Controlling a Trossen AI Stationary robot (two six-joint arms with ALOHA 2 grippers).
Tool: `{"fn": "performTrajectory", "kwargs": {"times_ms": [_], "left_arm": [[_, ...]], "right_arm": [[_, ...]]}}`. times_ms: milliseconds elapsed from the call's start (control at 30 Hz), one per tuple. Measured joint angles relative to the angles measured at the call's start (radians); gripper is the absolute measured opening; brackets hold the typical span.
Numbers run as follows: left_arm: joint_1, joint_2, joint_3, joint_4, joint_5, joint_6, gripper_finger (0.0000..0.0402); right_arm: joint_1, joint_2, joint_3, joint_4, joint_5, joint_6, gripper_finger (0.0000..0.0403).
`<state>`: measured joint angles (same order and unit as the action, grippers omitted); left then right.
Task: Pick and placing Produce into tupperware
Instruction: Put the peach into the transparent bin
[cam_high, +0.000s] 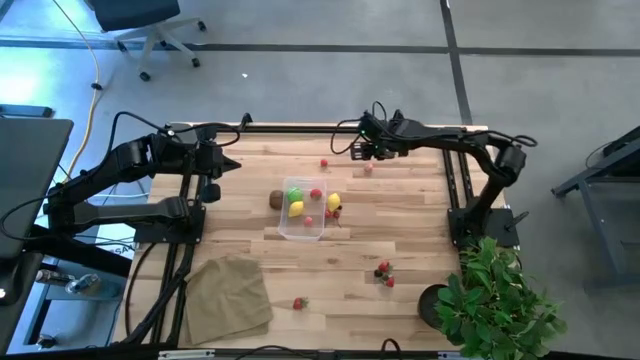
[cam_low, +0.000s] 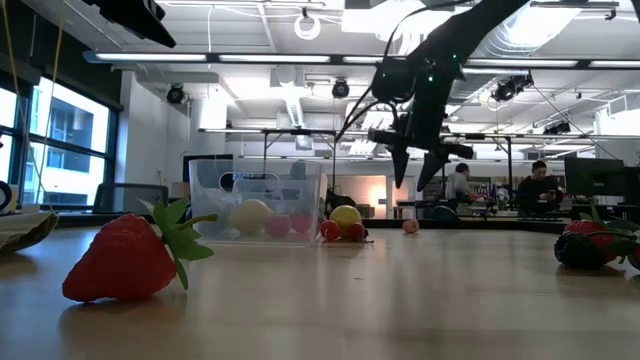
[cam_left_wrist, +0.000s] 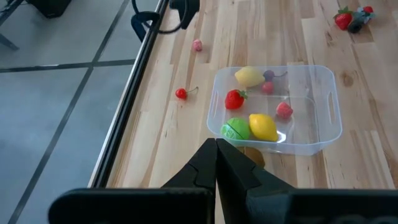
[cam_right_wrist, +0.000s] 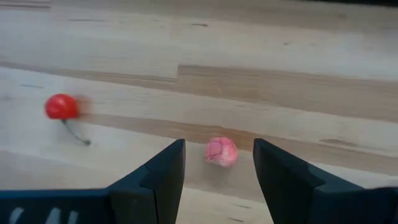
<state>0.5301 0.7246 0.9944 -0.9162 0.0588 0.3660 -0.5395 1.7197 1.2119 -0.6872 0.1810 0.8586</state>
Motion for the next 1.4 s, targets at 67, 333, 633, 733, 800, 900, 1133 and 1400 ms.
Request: {"fn": "performTrajectory", "kwargs": {"times_ms": [67,333,633,733,800,900,1133,1400], "left_arm": [[0.000,0.000,0.000,0.000,0.000,0.000,0.0001],[0.000,0.000,0.000,0.000,0.000,0.000,0.0001],[0.000,0.000,0.000,0.000,0.000,0.000,0.0001],[0.000,0.000,0.000,0.000,0.000,0.000,0.0001],[0.000,0.000,0.000,0.000,0.000,0.000,0.0001],[0.000,0.000,0.000,0.000,0.000,0.000,0.0001],[0.000,0.000,0.000,0.000,0.000,0.000,0.0001],[0.000,0.000,0.000,0.000,0.000,0.000,0.0001]], "right_arm": [[0.001,0.016,0.000,0.002,0.004,0.021,0.0181],[0.030,0.070,0.000,0.003,0.007,0.125,0.0181],[0.043,0.132,0.000,-0.009,-0.005,0.191,0.0182],[0.042,0.156,0.000,-0.008,-0.024,0.192,0.0186],[0.040,0.167,0.000,-0.002,-0.027,0.196,0.0190],[0.035,0.172,0.000,0.011,-0.028,0.199,0.0196],[0.022,0.172,0.000,0.014,-0.011,0.198,0.0202],[0.018,0.174,0.000,0.030,0.026,0.187,0.0202]]}}
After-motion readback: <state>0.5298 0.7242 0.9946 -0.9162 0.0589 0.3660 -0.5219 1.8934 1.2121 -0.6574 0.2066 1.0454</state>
